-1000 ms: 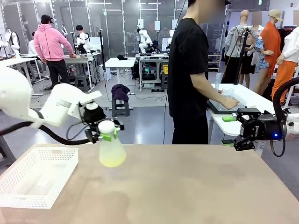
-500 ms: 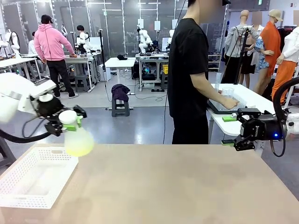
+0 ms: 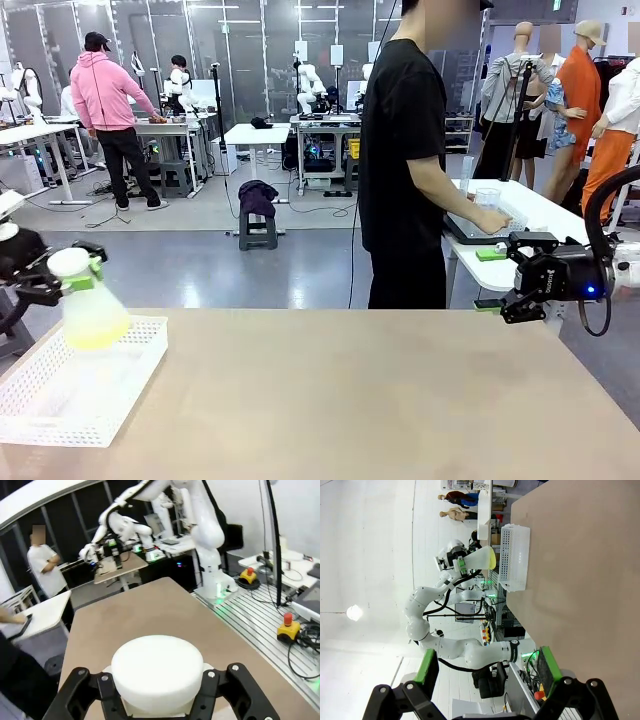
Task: Prepare the solutions needed for the experiment.
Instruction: When the human places the Big flask in the center of the table, pick up the Big flask and place it in the left Organizing basket.
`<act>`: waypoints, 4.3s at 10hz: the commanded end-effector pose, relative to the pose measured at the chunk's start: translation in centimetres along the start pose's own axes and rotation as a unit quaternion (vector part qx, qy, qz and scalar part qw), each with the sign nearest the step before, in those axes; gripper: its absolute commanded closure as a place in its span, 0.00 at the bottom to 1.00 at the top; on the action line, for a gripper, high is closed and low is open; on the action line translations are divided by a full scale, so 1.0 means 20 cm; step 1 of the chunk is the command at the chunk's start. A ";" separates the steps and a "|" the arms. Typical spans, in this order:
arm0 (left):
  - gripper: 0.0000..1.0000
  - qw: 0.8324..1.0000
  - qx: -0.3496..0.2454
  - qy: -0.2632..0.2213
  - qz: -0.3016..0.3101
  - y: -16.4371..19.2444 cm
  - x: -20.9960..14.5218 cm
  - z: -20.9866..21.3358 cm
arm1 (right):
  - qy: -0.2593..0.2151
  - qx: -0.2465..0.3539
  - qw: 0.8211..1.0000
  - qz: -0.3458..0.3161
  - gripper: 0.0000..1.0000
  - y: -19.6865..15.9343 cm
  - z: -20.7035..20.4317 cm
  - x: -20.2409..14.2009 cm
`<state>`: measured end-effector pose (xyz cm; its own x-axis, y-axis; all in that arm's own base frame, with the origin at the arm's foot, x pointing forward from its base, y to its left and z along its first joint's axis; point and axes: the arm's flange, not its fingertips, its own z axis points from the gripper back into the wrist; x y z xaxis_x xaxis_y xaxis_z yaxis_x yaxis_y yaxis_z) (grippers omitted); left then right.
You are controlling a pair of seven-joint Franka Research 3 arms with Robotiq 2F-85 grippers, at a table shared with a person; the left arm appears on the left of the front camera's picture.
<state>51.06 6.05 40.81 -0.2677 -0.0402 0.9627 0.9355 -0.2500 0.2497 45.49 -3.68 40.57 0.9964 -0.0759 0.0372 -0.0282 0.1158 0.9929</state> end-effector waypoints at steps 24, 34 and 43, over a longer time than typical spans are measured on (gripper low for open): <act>0.40 0.990 0.071 -0.035 0.115 -0.14 -0.69 0.17 | 0.001 0.001 1.000 0.005 0.00 0.01 0.00 0.00; 0.00 0.990 0.070 -0.034 0.122 -0.20 -0.70 0.21 | 0.001 0.001 1.000 0.005 0.00 0.01 0.00 0.00; 0.00 0.982 0.106 -0.010 0.156 -0.31 -0.66 0.42 | 0.001 0.001 1.000 0.005 0.00 0.01 0.00 0.00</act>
<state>51.14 15.23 26.60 0.0156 -0.0437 0.9989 0.9994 -0.0303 -0.0170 45.49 -3.68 40.57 0.9964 -0.0760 0.0372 -0.0282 0.1158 0.9929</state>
